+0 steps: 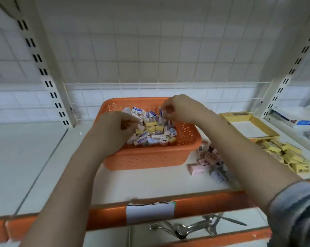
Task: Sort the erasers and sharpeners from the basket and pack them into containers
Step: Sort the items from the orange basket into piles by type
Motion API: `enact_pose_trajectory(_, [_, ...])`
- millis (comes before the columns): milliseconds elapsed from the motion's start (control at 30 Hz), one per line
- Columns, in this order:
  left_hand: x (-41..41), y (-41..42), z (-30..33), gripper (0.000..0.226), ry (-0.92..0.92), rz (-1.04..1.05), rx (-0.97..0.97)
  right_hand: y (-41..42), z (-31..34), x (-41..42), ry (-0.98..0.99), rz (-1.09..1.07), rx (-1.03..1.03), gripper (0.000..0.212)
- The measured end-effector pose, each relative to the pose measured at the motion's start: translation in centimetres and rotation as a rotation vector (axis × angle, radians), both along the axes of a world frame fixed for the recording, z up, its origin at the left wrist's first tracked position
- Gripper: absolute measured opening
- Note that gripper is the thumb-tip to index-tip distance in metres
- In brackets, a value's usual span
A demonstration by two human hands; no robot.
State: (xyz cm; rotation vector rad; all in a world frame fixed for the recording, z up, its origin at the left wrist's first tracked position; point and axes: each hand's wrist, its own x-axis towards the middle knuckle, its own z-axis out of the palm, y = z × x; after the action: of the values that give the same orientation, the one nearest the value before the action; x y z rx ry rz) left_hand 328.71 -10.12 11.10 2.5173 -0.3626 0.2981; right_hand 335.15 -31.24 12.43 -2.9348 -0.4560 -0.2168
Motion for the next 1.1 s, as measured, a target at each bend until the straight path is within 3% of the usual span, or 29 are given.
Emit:
enact_pose_trajectory(67, [-0.3, 0.4, -0.4, 0.018, -0.002, 0.020, 0.006, 1.2, -0.5, 1.4, 0.160, 0.030, -0.221, 0.037])
enact_pose_trajectory(133, [-0.6, 0.8, -0.7, 0.018, 0.005, 0.033, 0.003, 2.1, -1.2, 2.3, 0.263, 0.035, -0.313, 0.041])
enact_pose_trajectory(267, [-0.8, 1.8, -0.8, 0.020, -0.001, 0.075, -0.015, 3.2, -1.8, 3.3, 0.258, 0.012, -0.290, 0.035])
enact_pose_trajectory(567, [-0.2, 2.0, -0.9, 0.019, -0.005, 0.083, -0.053, 3.2, -2.7, 4.7, 0.280, -0.005, -0.256, 0.045])
enact_pose_trajectory(700, [1.4, 1.5, -0.4, 0.020, 0.032, 0.040, -0.011, 2.7, -2.5, 4.4, 0.212, -0.065, -0.055, 0.026])
enact_pose_trajectory(800, [4.7, 0.5, -0.1, 0.019, 0.087, 0.006, 0.066, 2.0, -1.1, 3.0, 0.075, -0.103, 0.208, 0.011])
enact_pose_trajectory(1000, [11.3, -3.3, 0.5, 0.026, 0.180, 0.011, 0.167, 0.6, 0.3, -4.6, 0.025, -0.082, 1.005, 0.029])
enact_pose_trajectory(1100, [12.8, -5.0, 0.0, 0.029, 0.185, 0.071, 0.171, 0.5, -0.4, -7.9, -0.038, -0.155, 1.291, 0.030])
